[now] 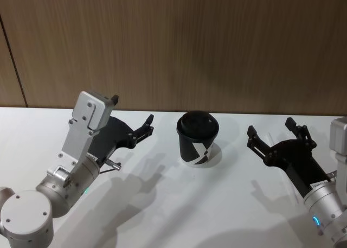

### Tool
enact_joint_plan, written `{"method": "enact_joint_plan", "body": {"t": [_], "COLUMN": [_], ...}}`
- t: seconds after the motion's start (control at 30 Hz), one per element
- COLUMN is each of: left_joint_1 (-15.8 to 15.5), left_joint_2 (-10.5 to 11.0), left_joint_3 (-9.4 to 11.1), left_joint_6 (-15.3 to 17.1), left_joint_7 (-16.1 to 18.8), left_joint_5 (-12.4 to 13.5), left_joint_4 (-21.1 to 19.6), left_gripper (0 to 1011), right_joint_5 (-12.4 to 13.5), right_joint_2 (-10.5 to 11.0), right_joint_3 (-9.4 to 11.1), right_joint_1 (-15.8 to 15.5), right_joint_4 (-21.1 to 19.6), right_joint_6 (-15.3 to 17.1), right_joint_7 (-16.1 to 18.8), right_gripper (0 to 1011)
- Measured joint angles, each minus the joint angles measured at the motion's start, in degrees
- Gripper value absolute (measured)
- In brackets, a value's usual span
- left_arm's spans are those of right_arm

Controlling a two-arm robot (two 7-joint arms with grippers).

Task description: Pick up the straw with one hand, pass it to the other hand, and insert it into the cup.

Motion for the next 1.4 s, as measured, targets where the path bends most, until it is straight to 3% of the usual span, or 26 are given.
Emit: {"method": "enact_joint_plan", "body": {"t": [1.4], "left_joint_1": [0.0], "left_joint_2": [0.0], "left_joint_3": [0.0], "left_joint_6": [0.0], "left_joint_7": [0.0], "left_joint_5": [0.0], "left_joint_4": [0.0], "left_gripper": [1003], "right_joint_5": [0.0], "right_joint_2": [0.0], "right_joint_3": [0.0], "right_joint_1": [0.0], "right_joint_4": [0.0], "right_joint_6": [0.0], "right_joint_7": [0.0], "right_gripper": [1001]}}
